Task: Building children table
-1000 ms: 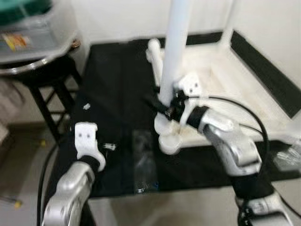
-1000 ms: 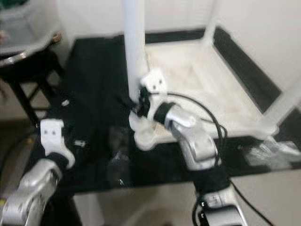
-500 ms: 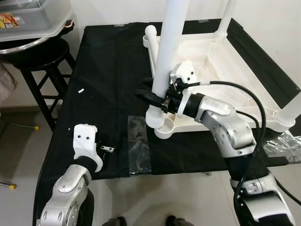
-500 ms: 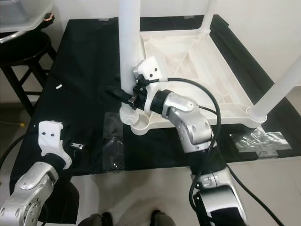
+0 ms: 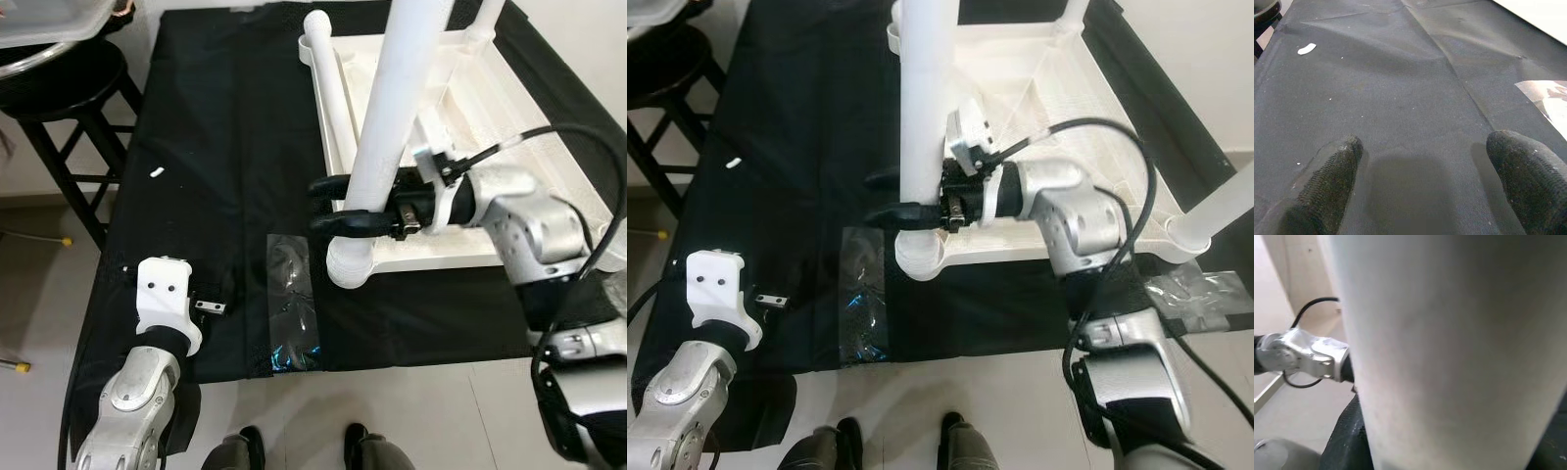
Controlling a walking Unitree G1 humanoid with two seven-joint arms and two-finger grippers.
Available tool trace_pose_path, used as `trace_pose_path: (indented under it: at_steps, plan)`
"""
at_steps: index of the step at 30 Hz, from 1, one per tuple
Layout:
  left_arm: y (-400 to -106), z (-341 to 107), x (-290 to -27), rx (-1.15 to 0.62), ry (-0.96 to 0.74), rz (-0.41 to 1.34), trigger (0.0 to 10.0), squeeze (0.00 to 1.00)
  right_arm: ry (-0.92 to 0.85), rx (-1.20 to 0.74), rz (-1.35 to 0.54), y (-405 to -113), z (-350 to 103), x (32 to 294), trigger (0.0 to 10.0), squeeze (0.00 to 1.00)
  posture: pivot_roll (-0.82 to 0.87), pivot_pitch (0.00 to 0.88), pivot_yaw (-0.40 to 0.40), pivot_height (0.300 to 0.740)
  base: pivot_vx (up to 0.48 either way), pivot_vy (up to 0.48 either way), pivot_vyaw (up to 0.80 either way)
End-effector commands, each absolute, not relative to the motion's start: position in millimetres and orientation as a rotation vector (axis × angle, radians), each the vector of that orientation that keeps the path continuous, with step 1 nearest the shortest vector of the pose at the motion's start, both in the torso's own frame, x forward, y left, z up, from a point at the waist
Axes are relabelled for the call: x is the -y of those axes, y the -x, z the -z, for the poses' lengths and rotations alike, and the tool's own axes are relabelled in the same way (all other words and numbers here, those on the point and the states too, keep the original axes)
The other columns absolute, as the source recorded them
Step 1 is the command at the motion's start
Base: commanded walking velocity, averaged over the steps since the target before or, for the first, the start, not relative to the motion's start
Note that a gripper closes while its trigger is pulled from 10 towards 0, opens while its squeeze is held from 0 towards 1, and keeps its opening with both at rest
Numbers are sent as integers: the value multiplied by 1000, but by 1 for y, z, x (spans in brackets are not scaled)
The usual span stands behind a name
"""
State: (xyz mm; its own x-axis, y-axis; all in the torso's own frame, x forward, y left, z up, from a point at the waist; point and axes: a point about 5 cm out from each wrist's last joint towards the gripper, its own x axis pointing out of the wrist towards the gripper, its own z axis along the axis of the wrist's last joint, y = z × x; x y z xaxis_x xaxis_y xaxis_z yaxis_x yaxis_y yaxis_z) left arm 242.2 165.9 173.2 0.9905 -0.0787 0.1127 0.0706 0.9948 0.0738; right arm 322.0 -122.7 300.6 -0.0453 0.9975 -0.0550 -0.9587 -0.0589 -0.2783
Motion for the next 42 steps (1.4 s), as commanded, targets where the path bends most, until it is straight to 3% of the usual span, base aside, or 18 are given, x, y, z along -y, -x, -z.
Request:
trace_pose_path:
  at_steps: [1, 12, 21, 33, 42]
  plan:
    - [-238, -170, -168, 102, -85, 63, 10000, 0, 293, 189, -1677, -321, -300, 117, 10000, 0, -1, 357, -35, 740, 0, 0, 0]
    - [-236, -175, -172, 126, -97, 47, 10000, 0, 424, 122, -1751, -336, -294, 115, 10000, 0, 2, 366, -36, 740, 0, 0, 0]
    - [-237, -177, -171, 137, -109, 45, 10000, 0, 419, 139, -1700, -349, -299, 119, 10000, 0, 5, 376, -39, 740, 0, 0, 0]
    - [-236, -180, -168, 143, -112, 46, 10000, 0, 393, 162, -1718, -353, -299, 111, 10000, 0, 7, 386, -38, 740, 0, 0, 0]
    - [-236, -180, -169, 141, -113, 44, 10000, 0, 514, 137, -1735, -352, -291, 108, 10000, 0, 8, 395, -40, 740, 0, 0, 0]
